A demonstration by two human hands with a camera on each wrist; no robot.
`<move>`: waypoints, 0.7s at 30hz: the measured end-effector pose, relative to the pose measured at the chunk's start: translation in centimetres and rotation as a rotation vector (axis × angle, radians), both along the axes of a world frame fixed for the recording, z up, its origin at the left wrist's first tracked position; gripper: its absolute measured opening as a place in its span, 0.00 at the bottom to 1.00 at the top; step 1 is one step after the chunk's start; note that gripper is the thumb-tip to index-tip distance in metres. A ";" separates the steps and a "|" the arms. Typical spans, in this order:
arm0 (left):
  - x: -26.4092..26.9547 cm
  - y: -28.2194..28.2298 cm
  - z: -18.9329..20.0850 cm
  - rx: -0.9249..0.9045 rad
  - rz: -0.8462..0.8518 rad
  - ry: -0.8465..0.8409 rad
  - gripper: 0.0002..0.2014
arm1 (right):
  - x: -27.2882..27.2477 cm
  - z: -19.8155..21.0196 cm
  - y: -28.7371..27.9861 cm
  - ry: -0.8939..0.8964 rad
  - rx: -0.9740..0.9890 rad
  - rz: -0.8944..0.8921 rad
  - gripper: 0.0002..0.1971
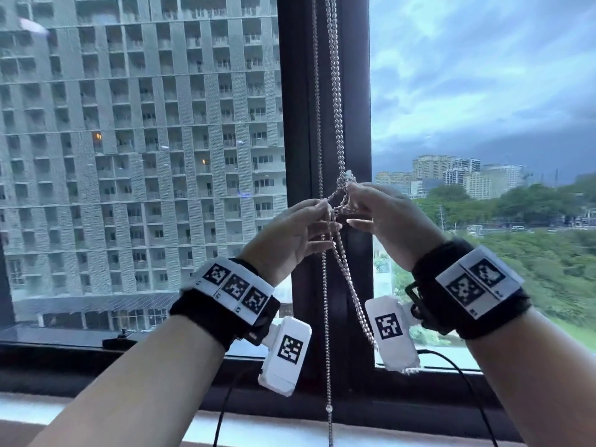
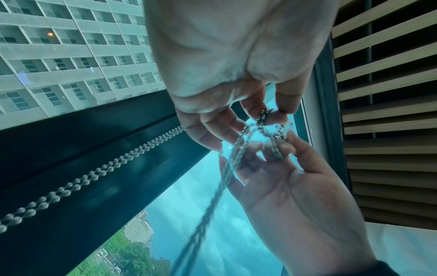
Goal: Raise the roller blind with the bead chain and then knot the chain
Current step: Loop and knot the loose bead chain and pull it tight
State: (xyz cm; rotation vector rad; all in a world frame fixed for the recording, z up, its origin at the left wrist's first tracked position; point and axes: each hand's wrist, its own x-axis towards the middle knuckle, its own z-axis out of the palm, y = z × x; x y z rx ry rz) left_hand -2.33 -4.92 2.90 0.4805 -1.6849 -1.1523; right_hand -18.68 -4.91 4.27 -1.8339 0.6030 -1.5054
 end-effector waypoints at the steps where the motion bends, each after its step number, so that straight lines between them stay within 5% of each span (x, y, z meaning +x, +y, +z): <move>1: 0.3 -0.1 0.1 -0.018 0.017 -0.002 0.09 | -0.2 0.1 0.0 -0.042 0.003 -0.004 0.14; 8: 1.8 -0.7 0.3 -0.073 0.105 -0.010 0.07 | -2.5 -0.5 0.2 -0.369 0.107 0.381 0.17; 14: 2.3 -1.0 -0.1 -0.059 0.129 0.032 0.11 | -3.1 -4.4 -0.2 -0.127 0.234 0.379 0.07; 21: 1.2 -0.4 0.1 -0.040 0.124 0.053 0.10 | -1.1 -9.9 -1.2 0.282 0.323 0.288 0.17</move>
